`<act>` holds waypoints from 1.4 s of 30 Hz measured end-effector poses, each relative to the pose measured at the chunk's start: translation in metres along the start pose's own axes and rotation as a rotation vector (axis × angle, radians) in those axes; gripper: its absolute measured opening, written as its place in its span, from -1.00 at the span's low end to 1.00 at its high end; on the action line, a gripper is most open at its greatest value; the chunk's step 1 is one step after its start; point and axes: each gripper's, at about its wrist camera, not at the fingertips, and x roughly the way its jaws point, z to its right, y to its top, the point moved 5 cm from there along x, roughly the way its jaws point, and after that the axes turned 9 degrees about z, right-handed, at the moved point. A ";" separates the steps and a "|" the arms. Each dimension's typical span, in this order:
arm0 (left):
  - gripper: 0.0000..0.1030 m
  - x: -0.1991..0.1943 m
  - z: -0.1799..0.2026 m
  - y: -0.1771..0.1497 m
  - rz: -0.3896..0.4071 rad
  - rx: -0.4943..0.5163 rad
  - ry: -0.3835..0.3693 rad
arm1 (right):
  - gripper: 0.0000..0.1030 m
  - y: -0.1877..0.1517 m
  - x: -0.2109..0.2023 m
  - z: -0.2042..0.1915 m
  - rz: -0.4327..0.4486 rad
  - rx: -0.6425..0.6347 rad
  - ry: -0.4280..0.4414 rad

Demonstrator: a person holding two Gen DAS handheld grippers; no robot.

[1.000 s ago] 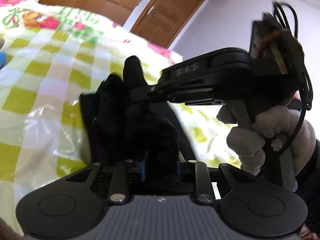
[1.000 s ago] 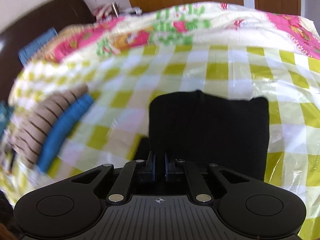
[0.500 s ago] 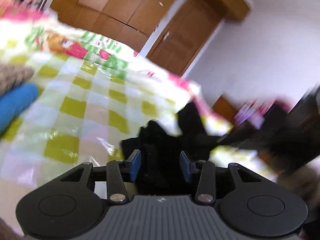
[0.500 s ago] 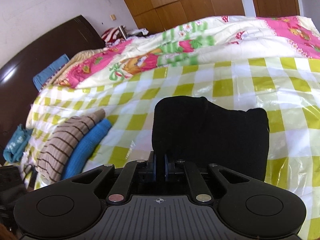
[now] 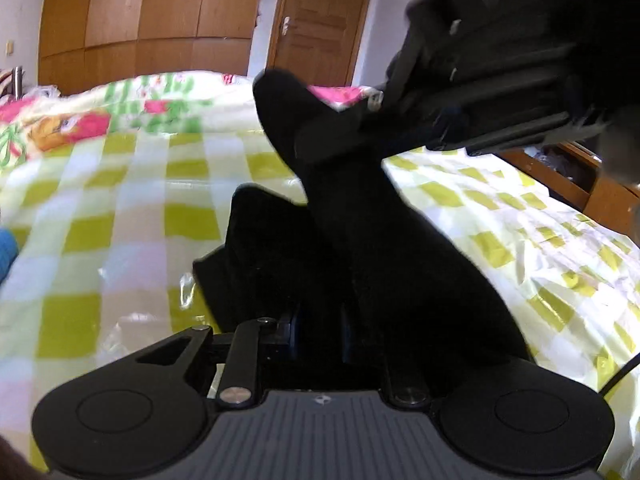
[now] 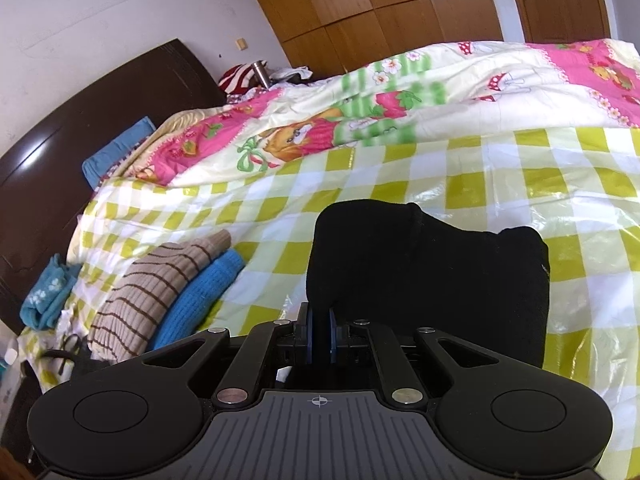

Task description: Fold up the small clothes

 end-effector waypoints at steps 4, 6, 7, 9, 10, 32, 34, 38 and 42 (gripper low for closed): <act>-0.39 -0.012 -0.013 0.005 0.013 -0.076 -0.017 | -0.83 0.001 0.006 -0.006 0.002 -0.002 0.016; -0.39 -0.003 -0.017 -0.009 -0.036 -0.104 -0.020 | -0.83 0.001 0.016 -0.011 -0.002 0.005 0.029; -0.39 -0.001 -0.020 -0.013 -0.039 -0.123 -0.023 | -0.83 -0.001 0.023 -0.014 -0.011 -0.004 0.031; -0.35 -0.004 -0.025 -0.014 -0.036 -0.165 -0.037 | -0.83 -0.013 0.044 -0.012 -0.046 -0.020 0.001; -0.34 -0.006 -0.028 -0.014 -0.044 -0.183 -0.043 | -0.82 -0.025 0.057 -0.007 -0.088 -0.018 -0.020; 0.10 -0.037 -0.034 0.068 0.178 -0.145 -0.008 | -0.59 -0.035 -0.019 0.008 0.061 -0.023 0.018; 0.10 -0.014 -0.029 0.070 0.156 -0.140 -0.033 | -0.59 -0.050 -0.019 0.001 0.032 -0.071 0.020; 0.09 0.036 -0.029 0.043 0.015 -0.059 0.063 | -0.59 -0.082 0.000 -0.007 -0.041 -0.129 0.038; 0.13 0.053 -0.052 0.008 -0.047 -0.069 0.138 | -0.63 -0.102 0.027 0.003 -0.074 -0.115 0.055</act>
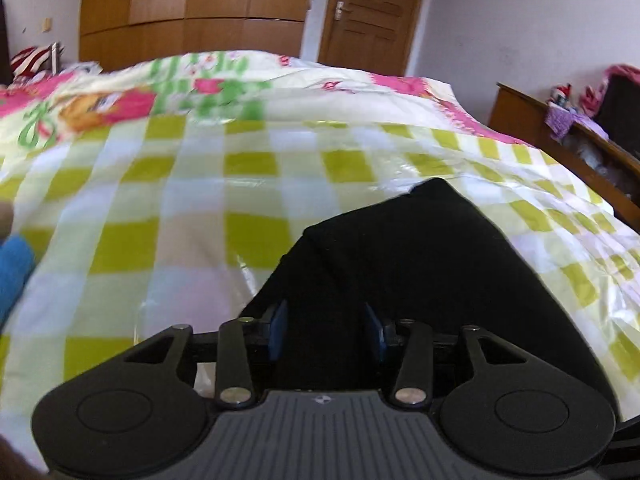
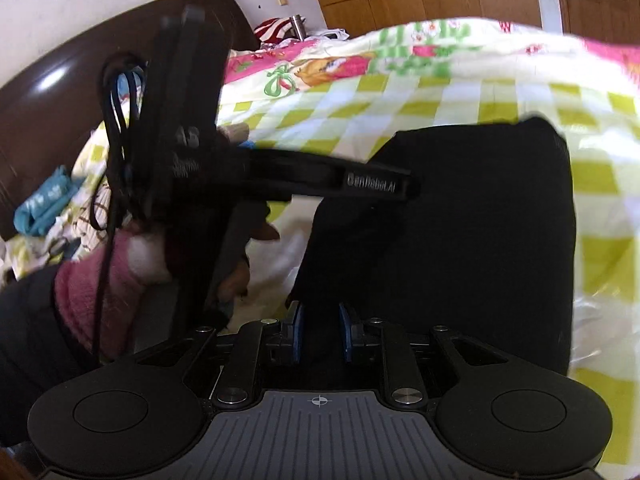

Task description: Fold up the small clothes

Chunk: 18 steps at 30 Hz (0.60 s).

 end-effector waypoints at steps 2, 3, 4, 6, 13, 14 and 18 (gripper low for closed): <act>0.13 0.000 -0.002 0.003 -0.010 -0.022 0.012 | -0.64 0.002 0.004 0.004 0.002 0.043 0.015; 0.14 -0.002 0.002 0.007 -0.010 -0.006 0.021 | -0.64 0.003 0.003 0.004 0.005 0.049 0.018; 0.14 -0.005 0.006 0.010 -0.009 0.009 0.025 | -0.64 0.005 -0.001 0.004 0.011 0.047 0.016; 0.13 -0.016 0.014 0.017 0.004 0.024 0.028 | -0.62 0.008 -0.019 0.009 0.041 0.082 0.015; 0.11 -0.082 0.031 0.023 0.085 -0.013 -0.002 | -0.59 0.002 -0.097 0.051 0.195 0.247 -0.101; 0.11 -0.090 0.037 0.018 0.082 -0.019 -0.019 | -0.59 -0.001 -0.097 0.054 0.185 0.249 -0.116; 0.13 -0.088 0.053 -0.020 -0.050 0.067 0.004 | -0.59 -0.016 -0.080 0.048 0.132 0.175 -0.162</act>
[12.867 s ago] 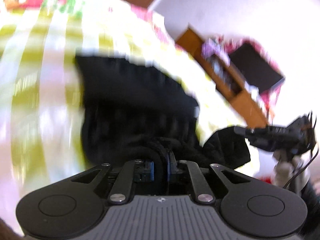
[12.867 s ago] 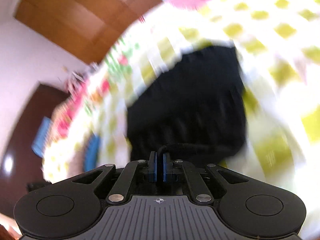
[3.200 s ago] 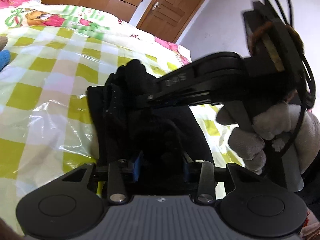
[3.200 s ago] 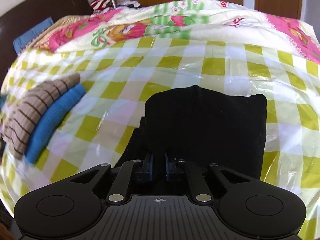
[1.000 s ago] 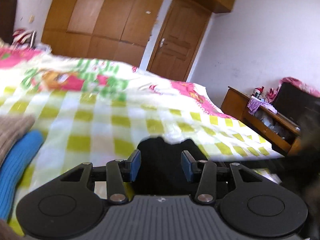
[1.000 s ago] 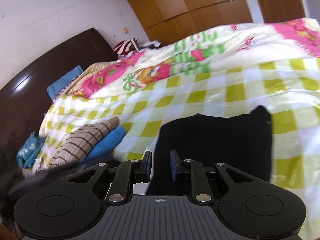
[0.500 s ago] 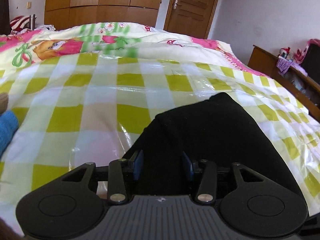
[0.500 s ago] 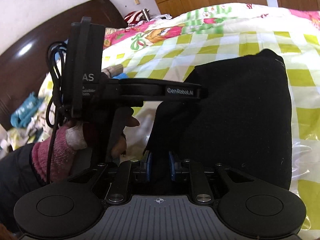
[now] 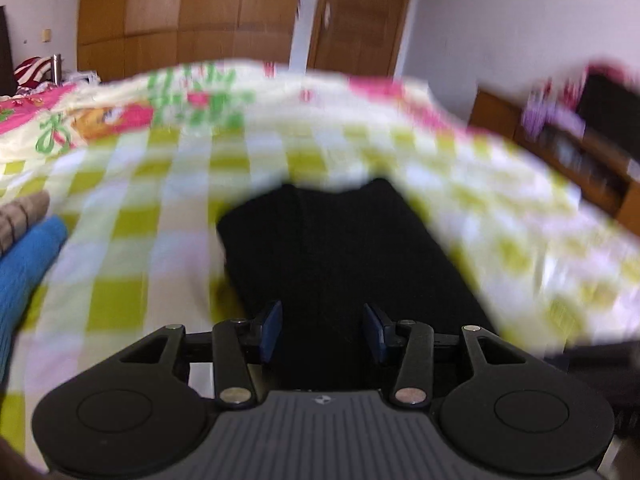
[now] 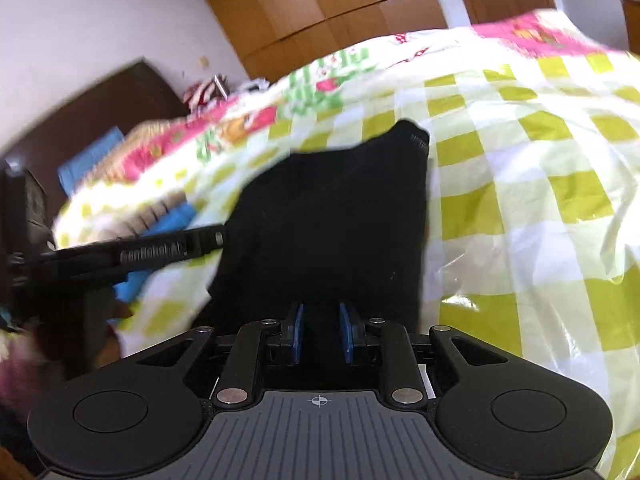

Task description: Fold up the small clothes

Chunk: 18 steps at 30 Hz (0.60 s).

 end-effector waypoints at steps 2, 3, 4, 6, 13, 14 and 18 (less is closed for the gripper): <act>0.23 0.013 -0.004 -0.013 -0.051 0.022 0.026 | -0.60 -0.002 0.007 -0.001 -0.027 0.004 0.002; 0.35 0.013 -0.007 -0.014 -0.055 0.011 0.029 | -0.61 -0.001 0.007 -0.001 -0.038 0.014 0.006; 0.37 0.014 -0.012 -0.012 -0.072 -0.029 0.024 | -0.60 0.000 0.002 0.001 -0.036 0.027 0.006; 0.36 0.011 -0.017 -0.005 -0.081 -0.083 0.016 | -0.59 0.003 -0.013 0.006 -0.021 0.033 0.008; 0.35 -0.010 -0.003 -0.001 -0.068 -0.036 0.068 | -0.59 -0.001 -0.011 0.011 -0.022 -0.012 -0.086; 0.35 -0.011 -0.002 -0.003 -0.079 -0.035 0.067 | -0.59 -0.005 -0.007 0.012 -0.033 -0.018 -0.104; 0.35 -0.015 0.004 -0.008 -0.092 -0.016 0.081 | -0.59 -0.005 -0.008 0.010 -0.035 -0.017 -0.119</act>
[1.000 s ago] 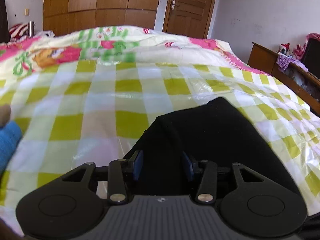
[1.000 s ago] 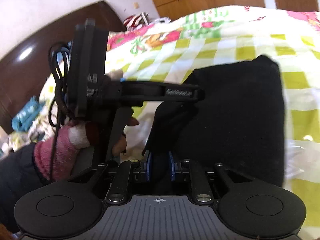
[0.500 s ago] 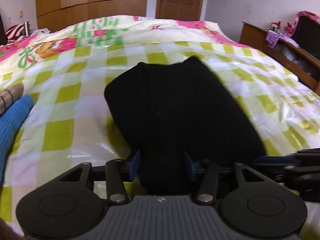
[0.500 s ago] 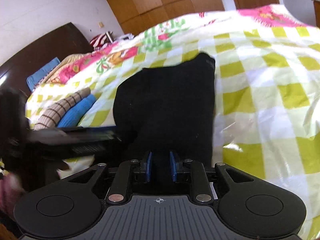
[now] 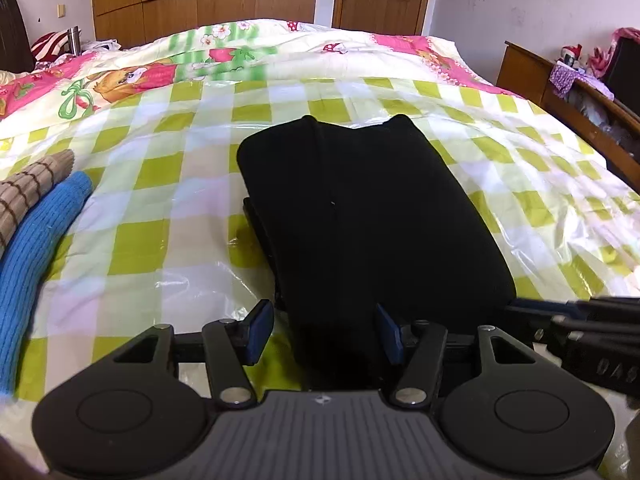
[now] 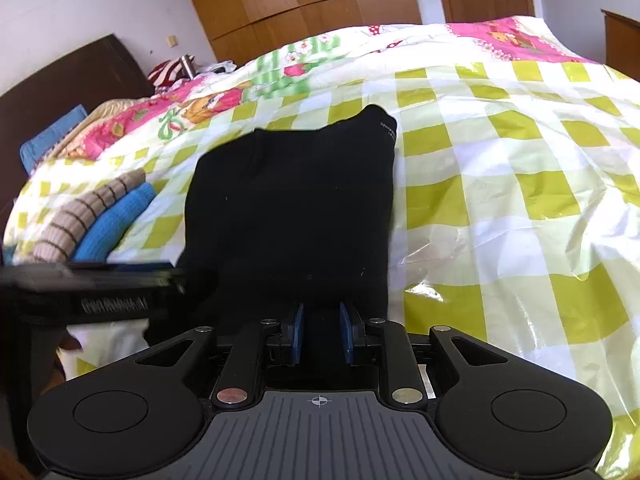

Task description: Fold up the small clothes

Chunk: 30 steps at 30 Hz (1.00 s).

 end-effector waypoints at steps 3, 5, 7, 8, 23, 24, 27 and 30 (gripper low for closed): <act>0.34 -0.009 0.004 0.001 0.017 0.006 -0.009 | -0.59 0.005 -0.009 -0.002 0.013 -0.015 -0.005; 0.34 -0.015 0.007 0.002 0.031 0.020 -0.002 | -0.59 0.006 -0.013 -0.004 0.016 -0.023 -0.009; 0.34 -0.021 0.008 0.002 0.042 0.032 0.003 | -0.59 0.008 -0.017 -0.006 0.026 -0.023 -0.017; 0.34 -0.023 0.009 0.002 0.045 0.035 0.004 | -0.59 0.010 -0.018 -0.006 0.030 -0.023 -0.017; 0.34 -0.023 0.023 -0.019 -0.003 0.102 0.024 | -0.53 -0.004 -0.018 -0.003 -0.013 -0.014 -0.041; 0.34 -0.024 0.023 -0.020 -0.001 0.101 0.024 | -0.53 -0.004 -0.020 -0.004 -0.011 -0.017 -0.041; 0.34 -0.027 0.024 -0.018 0.004 0.094 0.023 | -0.53 -0.004 -0.025 -0.008 0.003 -0.045 -0.048; 0.34 -0.030 0.026 -0.019 0.006 0.091 0.025 | -0.53 -0.004 -0.032 -0.012 0.012 -0.050 -0.041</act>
